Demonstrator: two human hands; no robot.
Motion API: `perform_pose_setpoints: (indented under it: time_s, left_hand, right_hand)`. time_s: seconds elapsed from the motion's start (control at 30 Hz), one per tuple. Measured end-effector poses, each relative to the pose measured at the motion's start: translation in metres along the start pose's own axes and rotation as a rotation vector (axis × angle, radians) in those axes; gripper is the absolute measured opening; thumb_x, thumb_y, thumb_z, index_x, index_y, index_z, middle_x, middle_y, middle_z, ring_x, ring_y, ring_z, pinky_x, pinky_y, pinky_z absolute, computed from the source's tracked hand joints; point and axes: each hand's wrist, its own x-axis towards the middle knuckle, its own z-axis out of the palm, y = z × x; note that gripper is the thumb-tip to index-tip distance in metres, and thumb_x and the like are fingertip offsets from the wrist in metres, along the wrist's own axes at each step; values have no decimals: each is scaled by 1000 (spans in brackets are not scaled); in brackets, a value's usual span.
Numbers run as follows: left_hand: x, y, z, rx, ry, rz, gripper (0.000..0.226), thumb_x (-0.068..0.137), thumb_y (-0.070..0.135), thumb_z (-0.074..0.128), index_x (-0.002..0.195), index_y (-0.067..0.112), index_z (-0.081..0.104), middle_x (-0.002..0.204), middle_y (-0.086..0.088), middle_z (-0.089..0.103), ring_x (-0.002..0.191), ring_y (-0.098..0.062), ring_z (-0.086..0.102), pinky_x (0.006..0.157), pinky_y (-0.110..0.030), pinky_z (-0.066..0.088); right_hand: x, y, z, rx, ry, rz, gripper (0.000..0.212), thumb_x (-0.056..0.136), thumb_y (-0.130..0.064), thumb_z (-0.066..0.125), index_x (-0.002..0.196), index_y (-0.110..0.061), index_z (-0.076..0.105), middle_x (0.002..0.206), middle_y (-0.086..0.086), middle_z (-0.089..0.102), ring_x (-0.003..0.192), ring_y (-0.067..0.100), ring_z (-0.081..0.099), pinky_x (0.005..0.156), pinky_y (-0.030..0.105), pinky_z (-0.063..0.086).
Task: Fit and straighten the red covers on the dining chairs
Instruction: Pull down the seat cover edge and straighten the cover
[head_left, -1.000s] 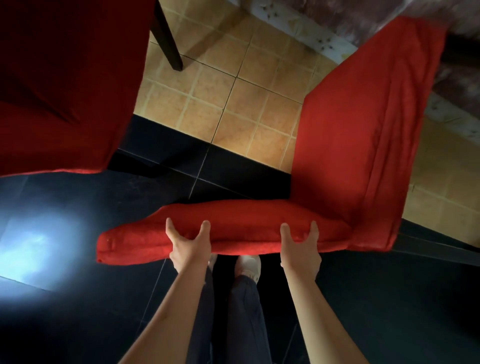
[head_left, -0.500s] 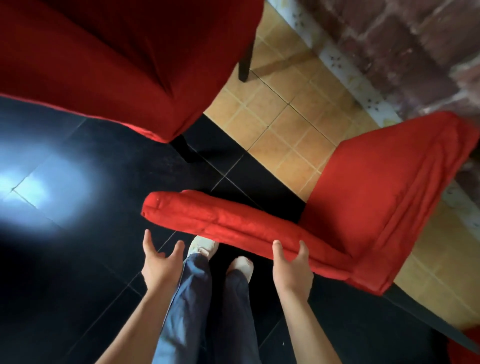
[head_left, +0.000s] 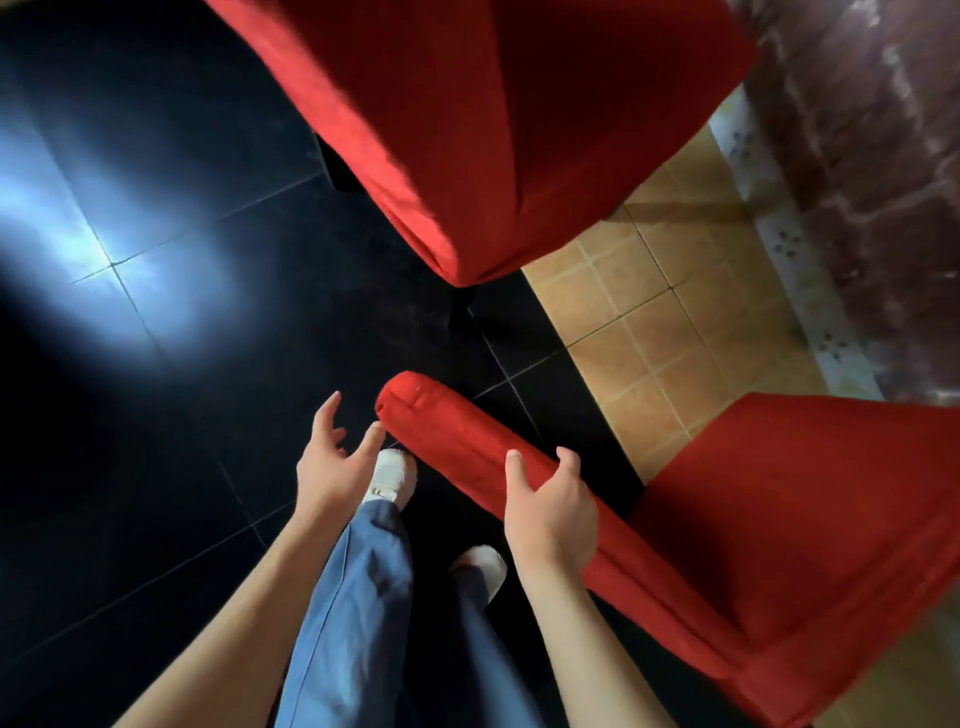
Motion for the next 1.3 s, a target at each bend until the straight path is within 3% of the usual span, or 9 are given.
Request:
perform_pose_setpoints:
  time_s: [0.1, 0.3, 0.47, 0.6, 0.67, 0.83, 1.0, 1.2, 1.3]
  left_hand:
    - [15, 1, 3, -29, -37, 72, 64, 87, 40, 66, 143, 37, 37, 135, -10, 53, 123, -21, 51, 96, -29, 39]
    - [42, 9, 28, -16, -141, 207, 55, 88, 37, 65, 140, 32, 45, 132, -4, 56, 121, -18, 52, 104, -39, 43]
    - [61, 7, 47, -20, -173, 268, 35, 87, 40, 64, 122, 37, 61, 113, 12, 65, 103, -2, 58, 95, -24, 45]
    - [69, -2, 56, -123, -153, 263, 21, 83, 42, 68, 104, 41, 67, 97, 21, 66, 90, 15, 57, 75, -10, 44]
    - [70, -6, 60, -198, -126, 258, 23, 79, 45, 71, 101, 40, 68, 96, 18, 68, 90, 12, 59, 77, -15, 47]
    - [73, -9, 69, -302, -92, 261, 27, 69, 50, 69, 94, 39, 70, 94, 15, 71, 88, 3, 64, 76, -21, 51]
    - [76, -11, 70, -314, -101, 286, 25, 64, 55, 67, 84, 41, 70, 88, 16, 71, 85, -1, 66, 78, -29, 54]
    - [78, -7, 73, -306, -70, 274, 30, 59, 59, 64, 78, 36, 69, 80, 12, 70, 79, -5, 66, 77, -37, 57]
    - [83, -10, 73, -352, -101, 286, 33, 58, 56, 67, 82, 35, 71, 88, 9, 72, 87, -8, 68, 80, -38, 57]
  right_hand:
    - [5, -18, 14, -94, 46, -89, 63, 87, -61, 50, 135, -20, 50, 119, 11, 60, 111, 30, 50, 89, 40, 44]
    - [19, -26, 49, -202, 2, -178, 62, 88, -63, 46, 138, -28, 47, 133, 7, 51, 124, 27, 42, 103, 45, 34]
    - [31, -20, 80, -284, -64, -197, 61, 91, -65, 35, 143, -33, 39, 140, 2, 48, 135, 23, 34, 113, 57, 11]
    - [35, -11, 95, -340, 43, -285, 56, 90, -62, 40, 130, -26, 55, 120, 7, 62, 120, 29, 50, 109, 63, 16]
    - [37, -7, 102, -319, 169, -367, 50, 87, -56, 51, 111, -16, 68, 97, 13, 69, 97, 35, 61, 102, 64, 28]
    - [44, -4, 107, -307, 287, -449, 60, 82, -57, 36, 87, -8, 71, 71, 14, 67, 68, 35, 64, 86, 55, 46]
    - [46, -5, 112, -294, 359, -464, 59, 80, -57, 39, 80, -8, 71, 63, 12, 64, 59, 33, 61, 70, 43, 47]
    - [49, -7, 112, -240, 377, -472, 59, 78, -58, 40, 71, -6, 67, 59, 11, 63, 55, 32, 60, 65, 39, 44]
    - [51, -6, 116, -199, 446, -501, 58, 78, -58, 41, 64, -5, 62, 54, 10, 60, 50, 30, 57, 61, 36, 43]
